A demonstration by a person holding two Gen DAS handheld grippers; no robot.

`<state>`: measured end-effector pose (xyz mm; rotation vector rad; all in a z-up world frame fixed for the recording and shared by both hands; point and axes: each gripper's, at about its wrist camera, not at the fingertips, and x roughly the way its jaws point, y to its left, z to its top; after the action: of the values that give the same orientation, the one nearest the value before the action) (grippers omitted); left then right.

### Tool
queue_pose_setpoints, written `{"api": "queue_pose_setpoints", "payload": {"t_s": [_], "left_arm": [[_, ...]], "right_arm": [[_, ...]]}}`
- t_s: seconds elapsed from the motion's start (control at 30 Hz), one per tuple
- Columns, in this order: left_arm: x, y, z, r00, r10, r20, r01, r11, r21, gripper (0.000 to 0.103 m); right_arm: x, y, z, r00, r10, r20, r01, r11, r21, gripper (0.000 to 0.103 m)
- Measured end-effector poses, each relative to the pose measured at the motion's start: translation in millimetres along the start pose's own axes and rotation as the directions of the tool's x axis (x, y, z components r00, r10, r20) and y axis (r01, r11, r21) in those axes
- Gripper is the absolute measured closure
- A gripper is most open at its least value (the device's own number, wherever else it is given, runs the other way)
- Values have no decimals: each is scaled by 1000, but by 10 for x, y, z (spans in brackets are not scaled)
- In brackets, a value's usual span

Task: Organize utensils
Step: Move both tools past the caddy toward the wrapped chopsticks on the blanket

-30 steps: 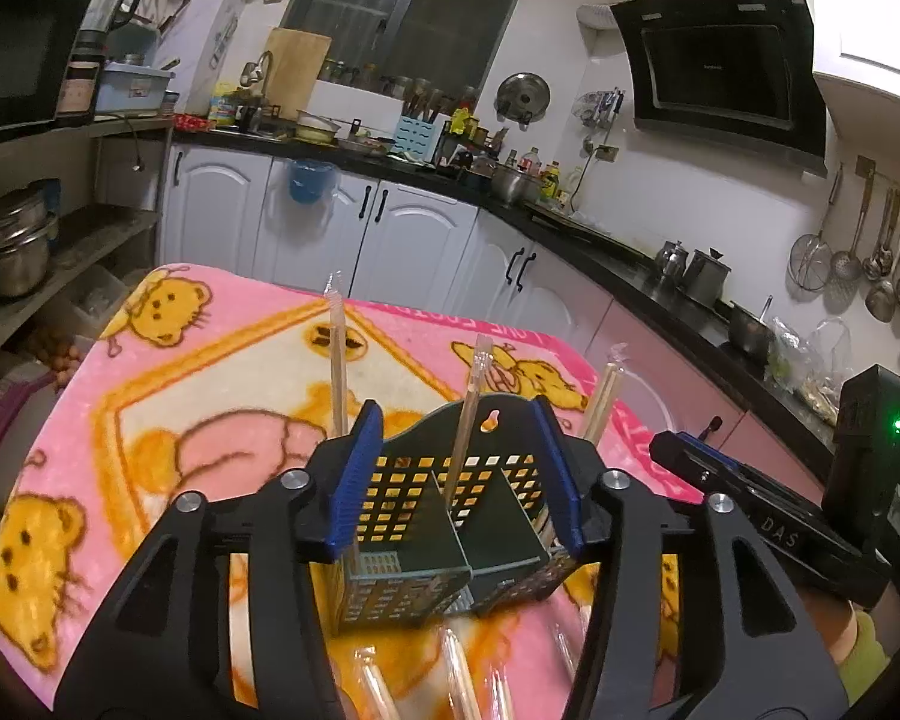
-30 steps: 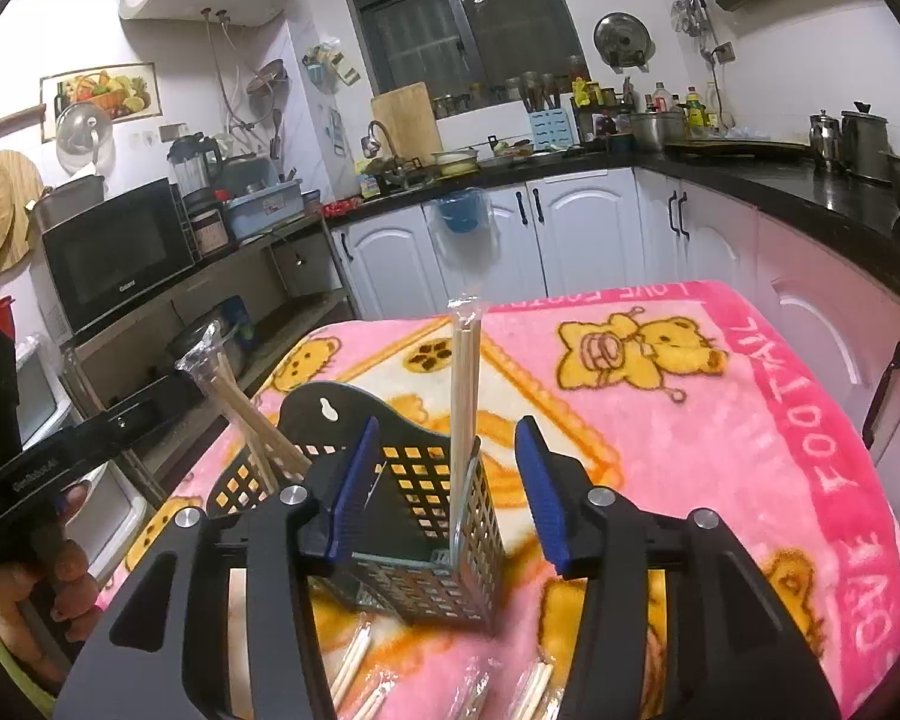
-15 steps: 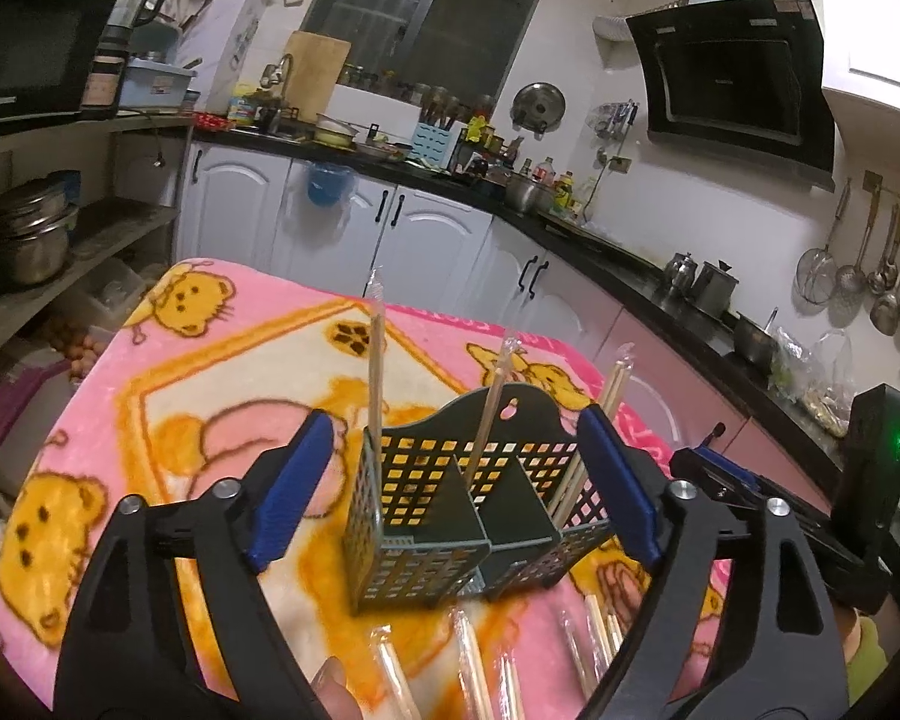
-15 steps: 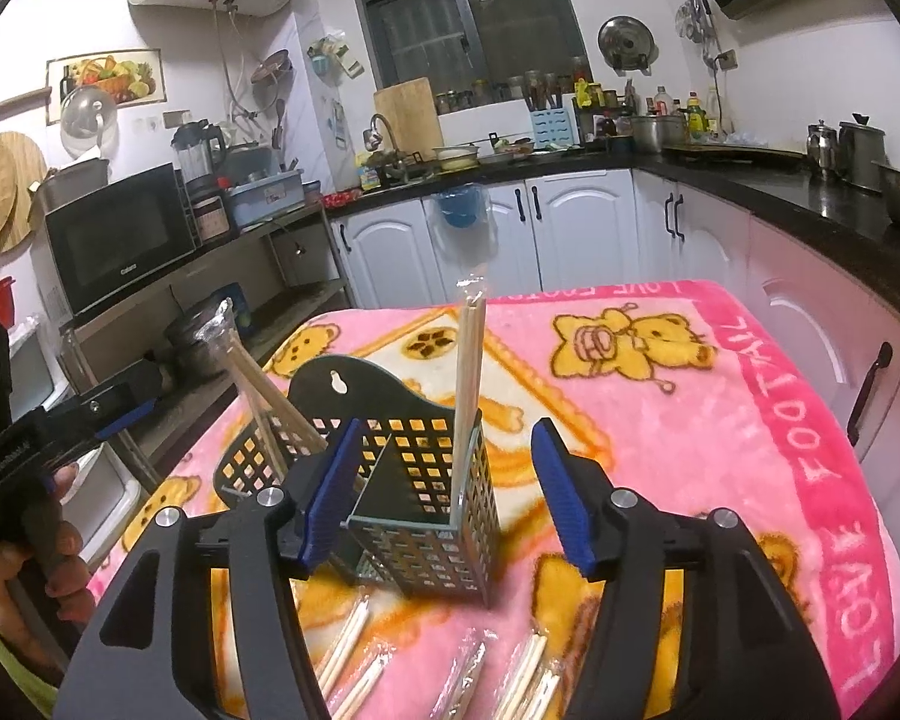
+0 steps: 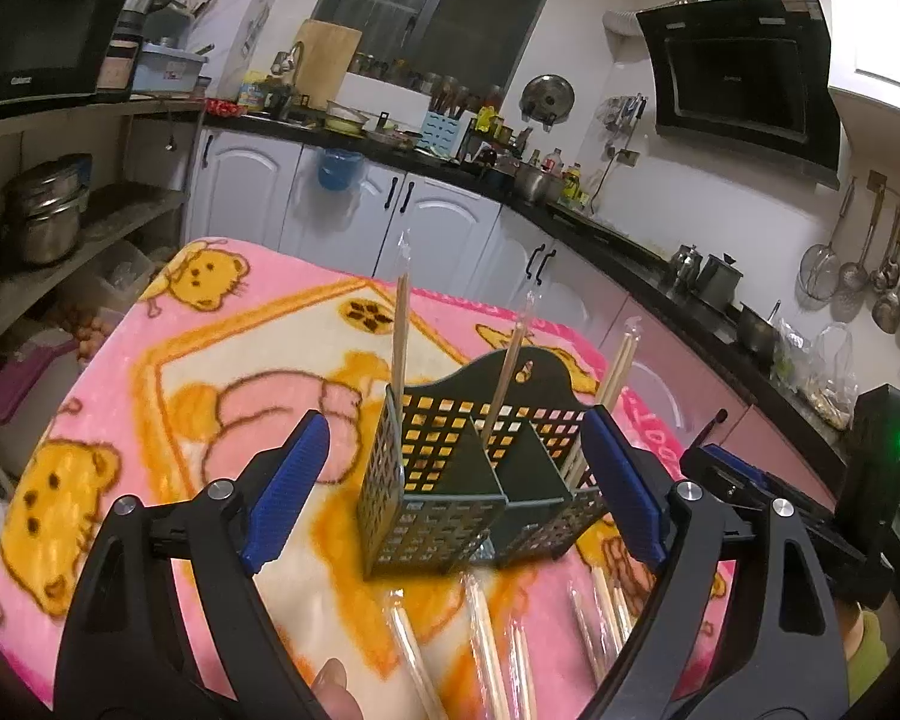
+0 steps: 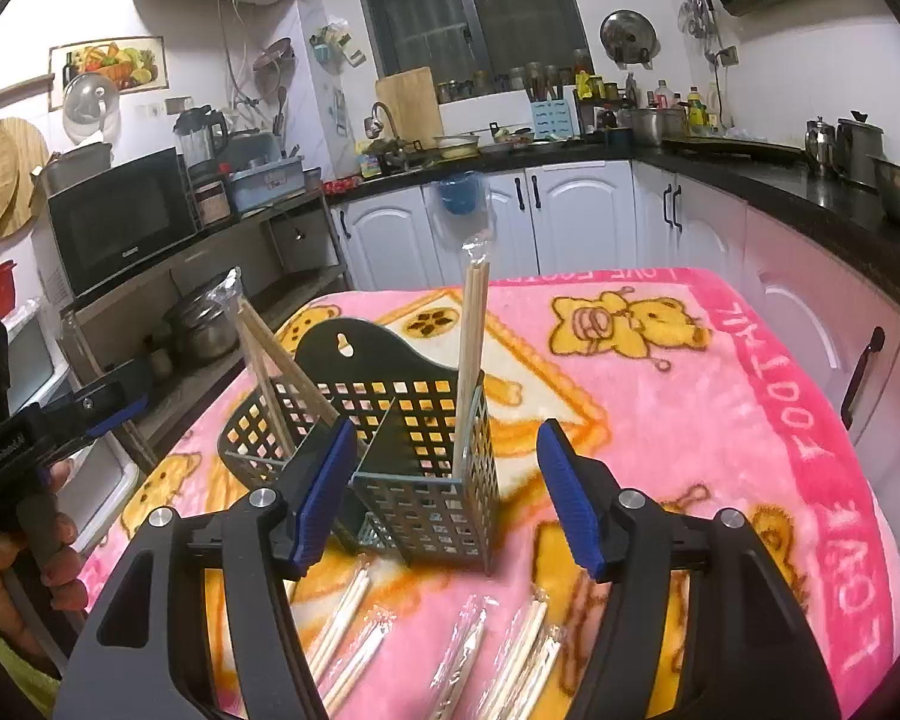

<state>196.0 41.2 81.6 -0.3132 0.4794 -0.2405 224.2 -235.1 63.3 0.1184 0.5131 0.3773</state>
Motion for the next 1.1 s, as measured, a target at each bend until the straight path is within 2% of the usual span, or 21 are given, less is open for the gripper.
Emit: {"api": "queue_pose_setpoints", "payload": {"t_s": [0.03, 0.07, 0.1, 0.73, 1.1], "left_arm": [[2, 1, -8, 1000, 1, -2, -1, 1000, 0, 25], [0, 6, -18, 1000, 3, -5, -3, 1000, -1, 15], [-4, 13, -21, 1000, 4, -6, -4, 1000, -2, 11], [-52, 85, -218, 998, 34, -50, -34, 999, -12, 11], [-52, 58, -313, 997, 26, -77, -26, 1000, 0, 11]], "right_arm": [[-5, 1, -6, 1000, 1, -1, -1, 1000, -2, 43], [-8, 3, -14, 1000, 1, -2, -1, 1000, -3, 43], [-10, 4, -21, 1000, 3, -3, -3, 1000, -4, 43], [-25, 16, -255, 998, 0, -64, -3, 999, -39, 43], [-51, 22, -360, 995, 0, -96, -5, 998, -56, 43]]}}
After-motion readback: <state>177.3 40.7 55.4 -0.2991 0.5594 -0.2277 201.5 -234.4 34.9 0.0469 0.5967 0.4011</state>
